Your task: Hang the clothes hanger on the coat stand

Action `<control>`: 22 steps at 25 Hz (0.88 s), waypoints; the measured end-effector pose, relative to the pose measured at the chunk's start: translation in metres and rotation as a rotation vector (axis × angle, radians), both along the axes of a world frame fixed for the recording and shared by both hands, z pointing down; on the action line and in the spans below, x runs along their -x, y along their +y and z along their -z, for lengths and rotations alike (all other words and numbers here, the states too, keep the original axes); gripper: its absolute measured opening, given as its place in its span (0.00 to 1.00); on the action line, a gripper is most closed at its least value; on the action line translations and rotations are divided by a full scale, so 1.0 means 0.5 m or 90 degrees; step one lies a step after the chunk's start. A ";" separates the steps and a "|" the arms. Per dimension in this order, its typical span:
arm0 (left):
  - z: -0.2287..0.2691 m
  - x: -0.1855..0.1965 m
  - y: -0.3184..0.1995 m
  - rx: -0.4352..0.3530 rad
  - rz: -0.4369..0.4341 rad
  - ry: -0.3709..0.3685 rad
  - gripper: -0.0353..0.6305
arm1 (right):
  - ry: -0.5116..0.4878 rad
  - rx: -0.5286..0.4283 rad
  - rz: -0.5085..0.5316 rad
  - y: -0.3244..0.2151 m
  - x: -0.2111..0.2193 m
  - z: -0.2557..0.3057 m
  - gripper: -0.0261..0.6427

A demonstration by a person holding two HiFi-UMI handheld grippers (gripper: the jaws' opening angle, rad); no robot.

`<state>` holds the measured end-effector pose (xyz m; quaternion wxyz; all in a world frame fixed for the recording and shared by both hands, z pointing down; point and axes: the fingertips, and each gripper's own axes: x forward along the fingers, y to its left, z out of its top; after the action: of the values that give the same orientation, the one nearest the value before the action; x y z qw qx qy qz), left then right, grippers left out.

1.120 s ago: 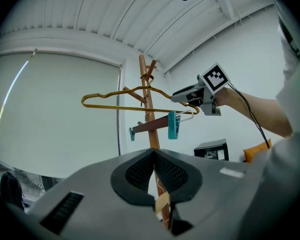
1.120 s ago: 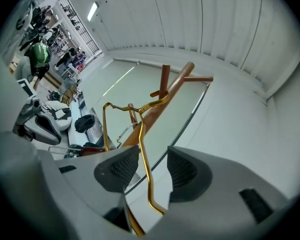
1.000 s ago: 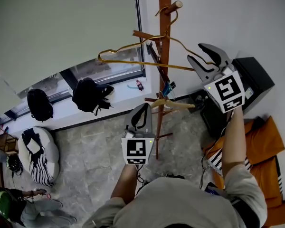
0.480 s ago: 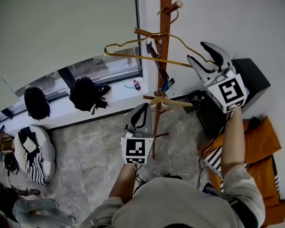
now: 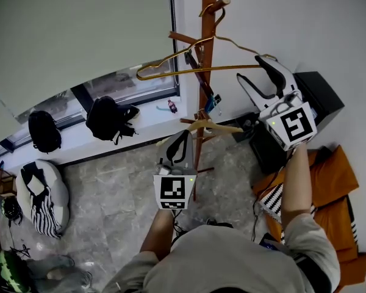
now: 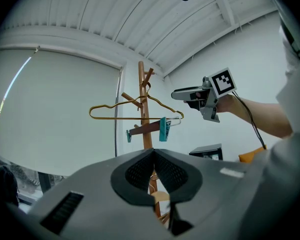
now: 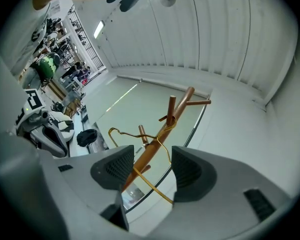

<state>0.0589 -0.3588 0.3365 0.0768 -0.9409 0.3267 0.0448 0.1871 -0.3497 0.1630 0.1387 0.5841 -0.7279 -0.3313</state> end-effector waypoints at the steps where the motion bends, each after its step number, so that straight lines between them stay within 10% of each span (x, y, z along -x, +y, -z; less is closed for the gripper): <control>1: 0.000 0.000 0.001 0.002 -0.001 0.001 0.07 | -0.005 0.001 -0.002 0.002 0.000 -0.007 0.38; 7: -0.005 -0.001 0.012 0.008 -0.007 0.007 0.07 | -0.058 -0.011 -0.028 0.027 -0.016 -0.045 0.31; 12: -0.018 0.005 0.014 0.019 -0.006 0.014 0.07 | -0.133 -0.049 -0.080 0.064 -0.019 -0.079 0.06; 22: -0.074 0.033 0.022 0.051 -0.007 0.003 0.07 | -0.300 0.040 -0.180 0.098 -0.010 -0.300 0.05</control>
<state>0.0425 -0.3476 0.3736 0.0383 -0.9449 0.3232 0.0344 0.1920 -0.3005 0.3129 0.0286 0.7361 -0.6614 -0.1412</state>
